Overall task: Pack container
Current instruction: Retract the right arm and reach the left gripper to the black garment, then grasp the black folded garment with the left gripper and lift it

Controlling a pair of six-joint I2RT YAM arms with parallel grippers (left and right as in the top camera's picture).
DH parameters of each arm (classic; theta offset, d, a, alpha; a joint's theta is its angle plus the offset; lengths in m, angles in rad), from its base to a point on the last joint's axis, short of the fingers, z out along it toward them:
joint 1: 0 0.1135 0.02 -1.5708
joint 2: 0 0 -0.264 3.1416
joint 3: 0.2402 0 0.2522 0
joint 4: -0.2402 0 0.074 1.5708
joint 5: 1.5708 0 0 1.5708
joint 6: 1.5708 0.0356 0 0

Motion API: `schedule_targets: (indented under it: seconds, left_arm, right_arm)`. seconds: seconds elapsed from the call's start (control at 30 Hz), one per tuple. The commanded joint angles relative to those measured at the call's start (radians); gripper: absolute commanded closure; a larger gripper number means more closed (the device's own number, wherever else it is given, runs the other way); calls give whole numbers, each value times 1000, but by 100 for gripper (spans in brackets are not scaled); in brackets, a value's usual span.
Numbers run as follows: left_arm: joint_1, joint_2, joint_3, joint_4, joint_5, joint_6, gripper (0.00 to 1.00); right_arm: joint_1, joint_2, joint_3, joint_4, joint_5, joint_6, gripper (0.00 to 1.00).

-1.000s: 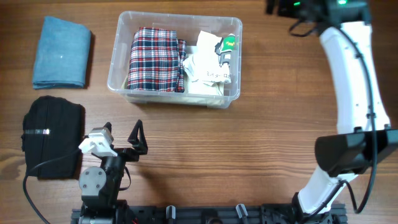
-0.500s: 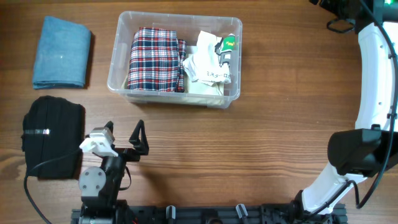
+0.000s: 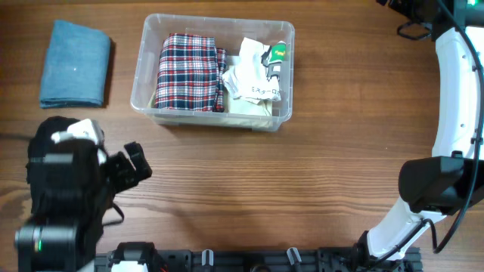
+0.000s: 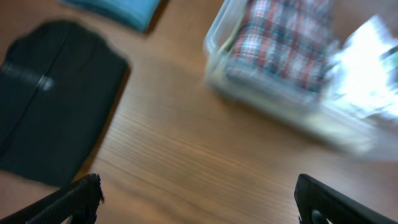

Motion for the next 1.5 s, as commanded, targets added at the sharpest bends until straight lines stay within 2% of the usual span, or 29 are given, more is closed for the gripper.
schedule_targets:
  seconds: [0.0,0.1,0.23,0.33,0.4,0.53,0.63,0.77,1.13,1.2,1.4,1.43,1.47]
  left_arm:
    - [-5,192,25,-2,-9,66,0]
    - [-4,341,25,60,-37,67,0]
    - [-4,503,25,171,-364,71,0]
    - [31,607,25,237,-491,160,0]
    - [102,718,25,263,-505,205,0]
    - [167,823,25,254,-540,280,0]
    - [199,870,25,248,-591,286,0]
    - [205,924,24,274,-589,404,0]
    - [203,1155,24,267,-591,379,1]
    - [203,1186,24,267,-659,326,1]
    - [205,1239,-39,414,-790,297,1]
    - [205,1247,-55,451,-810,297,2]
    - [205,1248,-62,481,-810,296,7]
  right_arm:
    - [2,10,-1,2,13,7,0]
    - [2,10,-1,2,13,7,0]
    - [2,10,-1,2,13,6,0]
    - [2,10,-1,2,13,7,0]
    - [2,10,-1,2,13,7,0]
    - [2,10,-1,2,13,6,0]
    - [2,10,-1,2,13,7,0]
    - [2,10,-1,2,13,7,0]
    - [2,10,-1,2,13,7,0]
    - [2,10,-1,2,13,7,0]
    - [2,10,-1,2,13,7,0]
    - [2,10,-1,2,13,6,0]
    - [2,10,-1,2,13,7,0]
